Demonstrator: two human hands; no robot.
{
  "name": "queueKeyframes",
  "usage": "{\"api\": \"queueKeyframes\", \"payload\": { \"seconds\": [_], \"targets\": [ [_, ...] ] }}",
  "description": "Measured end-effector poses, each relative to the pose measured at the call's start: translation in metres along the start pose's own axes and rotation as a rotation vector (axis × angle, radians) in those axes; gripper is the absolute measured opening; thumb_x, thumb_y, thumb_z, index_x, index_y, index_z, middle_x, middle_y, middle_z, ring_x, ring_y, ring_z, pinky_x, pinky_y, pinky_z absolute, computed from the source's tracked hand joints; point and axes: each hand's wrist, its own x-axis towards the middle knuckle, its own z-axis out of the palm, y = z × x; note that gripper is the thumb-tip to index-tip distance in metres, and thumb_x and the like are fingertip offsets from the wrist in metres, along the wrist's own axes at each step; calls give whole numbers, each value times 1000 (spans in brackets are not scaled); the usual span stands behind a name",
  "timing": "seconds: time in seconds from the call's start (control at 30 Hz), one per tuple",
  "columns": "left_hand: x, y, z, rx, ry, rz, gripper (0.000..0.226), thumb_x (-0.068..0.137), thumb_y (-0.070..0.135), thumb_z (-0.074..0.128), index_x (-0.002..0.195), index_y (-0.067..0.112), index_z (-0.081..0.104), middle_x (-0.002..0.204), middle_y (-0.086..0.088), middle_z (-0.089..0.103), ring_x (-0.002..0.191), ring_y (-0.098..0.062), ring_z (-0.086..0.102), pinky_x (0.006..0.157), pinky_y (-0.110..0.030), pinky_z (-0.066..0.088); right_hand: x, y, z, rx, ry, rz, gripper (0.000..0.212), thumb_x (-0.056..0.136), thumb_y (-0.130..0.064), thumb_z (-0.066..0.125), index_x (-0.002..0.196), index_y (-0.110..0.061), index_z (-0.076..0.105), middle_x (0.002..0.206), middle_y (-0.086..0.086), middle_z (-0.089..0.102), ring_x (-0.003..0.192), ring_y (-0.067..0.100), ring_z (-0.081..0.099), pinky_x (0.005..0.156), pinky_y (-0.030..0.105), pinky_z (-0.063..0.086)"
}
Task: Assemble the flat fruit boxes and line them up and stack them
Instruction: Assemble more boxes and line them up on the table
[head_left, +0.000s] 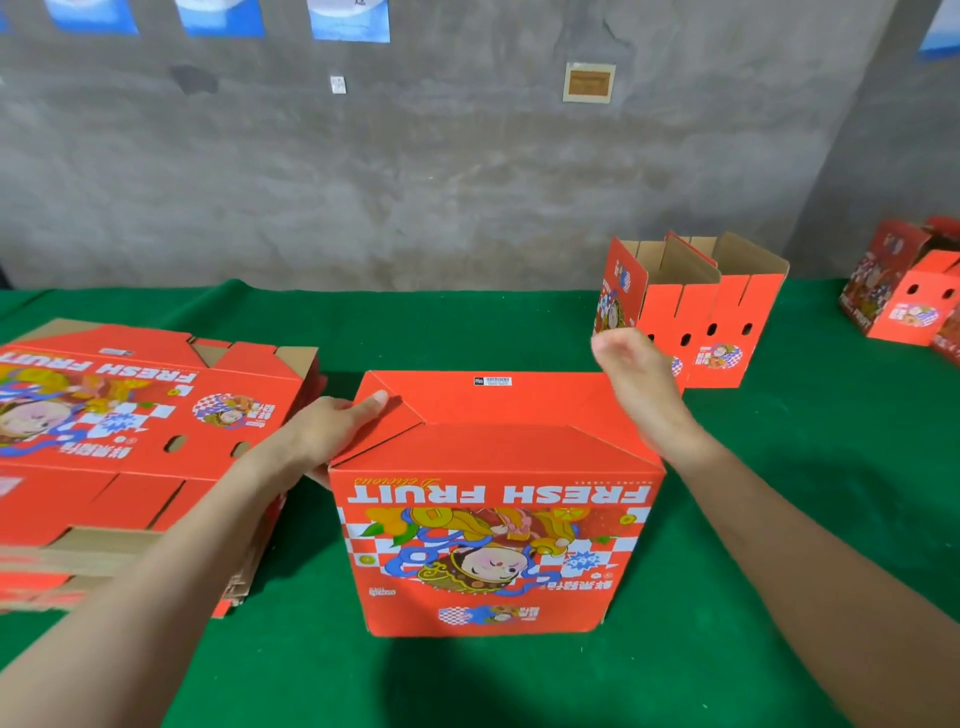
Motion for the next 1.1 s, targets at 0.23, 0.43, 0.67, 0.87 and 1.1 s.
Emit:
{"api": "queueKeyframes", "payload": {
  "seconds": [0.23, 0.43, 0.67, 0.87, 1.1],
  "targets": [
    [-10, -11, -7, -64, 59, 9, 55, 90, 53, 52, 85, 1, 68, 61, -10, 70, 49, -22, 66, 44, -26, 50, -58, 46, -16, 69, -327, 588, 52, 102, -46, 25, 68, -16, 49, 50, -7, 61, 67, 17, 57, 67, 31, 41],
    [-4, 6, -12, -62, 175, 234, 48, 89, 49, 56, 88, 4, 71, 83, -15, 72, 71, -25, 66, 74, -42, 54, -45, 19, -35, 33, -303, 649, 58, 87, -75, 25, 90, -30, 61, 86, 1, 73, 87, 20, 66, 56, 33, 55],
    [10, -5, -14, -295, 140, 401, 19, 97, 21, 51, 85, 16, 65, 75, 11, 71, 67, 1, 62, 64, -16, 49, -37, 11, -43, 95, -439, 586, 96, 56, -91, 32, 129, -31, 51, 126, 6, 57, 107, 29, 60, 68, 47, 59],
    [19, -25, -11, -667, -184, 46, 60, 73, 71, 43, 116, 33, 60, 110, 2, 70, 100, -12, 64, 85, -38, 47, -44, 16, -41, 66, -620, 325, 103, 68, -52, 68, 141, -58, -5, 148, -15, 34, 106, -7, 55, 81, 31, 51],
    [32, -30, 7, -873, -52, -20, 53, 91, 35, 52, 138, 13, 41, 128, -12, 57, 107, -27, 57, 83, -42, 46, -36, 15, -32, 242, -378, 219, 105, 63, -12, 80, 137, -55, 19, 134, 10, 33, 66, 11, 66, 58, 26, 53]
  ]
}}
